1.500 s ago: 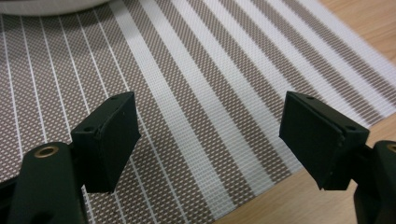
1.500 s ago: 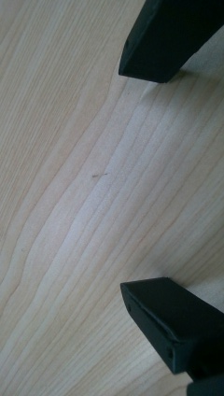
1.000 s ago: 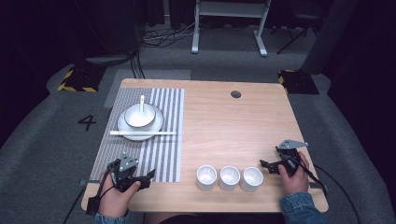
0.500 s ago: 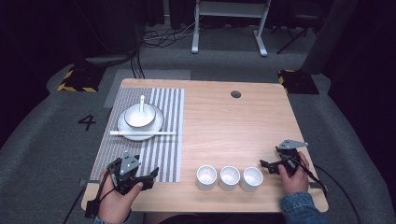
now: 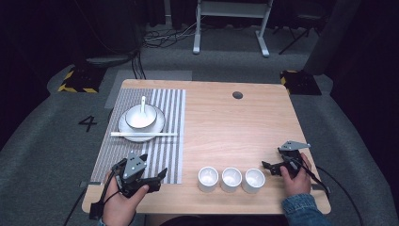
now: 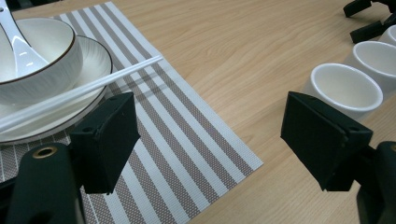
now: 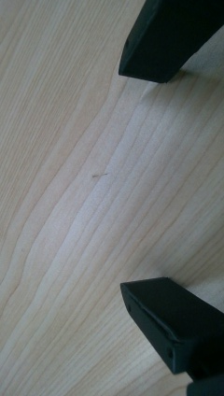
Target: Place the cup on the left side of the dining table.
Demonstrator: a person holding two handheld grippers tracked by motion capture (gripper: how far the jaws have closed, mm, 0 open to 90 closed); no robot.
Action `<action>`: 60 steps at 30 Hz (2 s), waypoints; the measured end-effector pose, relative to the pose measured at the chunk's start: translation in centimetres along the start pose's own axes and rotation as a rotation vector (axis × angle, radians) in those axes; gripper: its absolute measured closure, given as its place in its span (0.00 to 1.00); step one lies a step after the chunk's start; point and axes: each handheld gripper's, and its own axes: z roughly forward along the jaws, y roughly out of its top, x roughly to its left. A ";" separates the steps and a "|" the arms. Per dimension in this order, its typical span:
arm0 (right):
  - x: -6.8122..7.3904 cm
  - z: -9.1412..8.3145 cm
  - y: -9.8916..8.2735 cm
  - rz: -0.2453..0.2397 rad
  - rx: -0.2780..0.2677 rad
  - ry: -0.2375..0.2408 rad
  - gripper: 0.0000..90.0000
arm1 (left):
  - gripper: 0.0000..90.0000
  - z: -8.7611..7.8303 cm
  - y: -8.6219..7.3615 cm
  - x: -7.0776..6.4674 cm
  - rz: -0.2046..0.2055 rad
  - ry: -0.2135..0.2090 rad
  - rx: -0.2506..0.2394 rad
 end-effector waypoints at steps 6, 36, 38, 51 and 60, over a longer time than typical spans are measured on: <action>0.0 0.0 0.0 0.000 0.000 0.000 0.00 | 0.21 0.4 0.5 -0.4 0.002 0.003 -0.035; 0.0 0.0 0.0 0.000 0.000 0.000 0.00 | 0.21 4.8 3.8 -4.7 0.110 -0.202 -0.057; 0.0 0.0 0.0 0.000 0.000 0.000 0.00 | 0.21 5.1 3.9 -5.0 0.114 -0.209 -0.059; 0.0 0.0 0.0 0.000 0.000 0.000 0.00 | 0.21 6.1 4.0 -6.2 0.119 -0.244 -0.068; 0.0 0.0 0.0 0.000 0.000 0.000 0.00 | 0.20 7.9 3.1 -6.8 0.181 -0.292 -0.024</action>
